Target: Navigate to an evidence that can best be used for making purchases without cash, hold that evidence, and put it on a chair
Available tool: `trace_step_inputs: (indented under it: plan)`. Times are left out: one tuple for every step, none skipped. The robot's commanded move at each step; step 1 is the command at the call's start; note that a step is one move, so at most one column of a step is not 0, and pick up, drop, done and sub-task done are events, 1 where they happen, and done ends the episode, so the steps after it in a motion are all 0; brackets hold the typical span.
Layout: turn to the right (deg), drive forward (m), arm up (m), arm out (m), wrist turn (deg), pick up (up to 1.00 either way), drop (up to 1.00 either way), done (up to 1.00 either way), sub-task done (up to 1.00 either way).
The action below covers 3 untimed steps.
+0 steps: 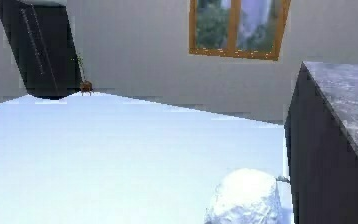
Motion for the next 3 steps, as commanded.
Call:
trace_step_inputs:
  plan:
    - [-45.0, 0.00, 0.00, 0.00, 0.0, 0.00, 0.00, 0.00, 0.00]
    - [-45.0, 0.00, 0.00, 0.00, 0.0, 0.00, 0.00, 0.00, 0.00]
    - [-45.0, 0.00, 0.00, 0.00, 0.0, 0.00, 0.00, 0.00, 0.00]
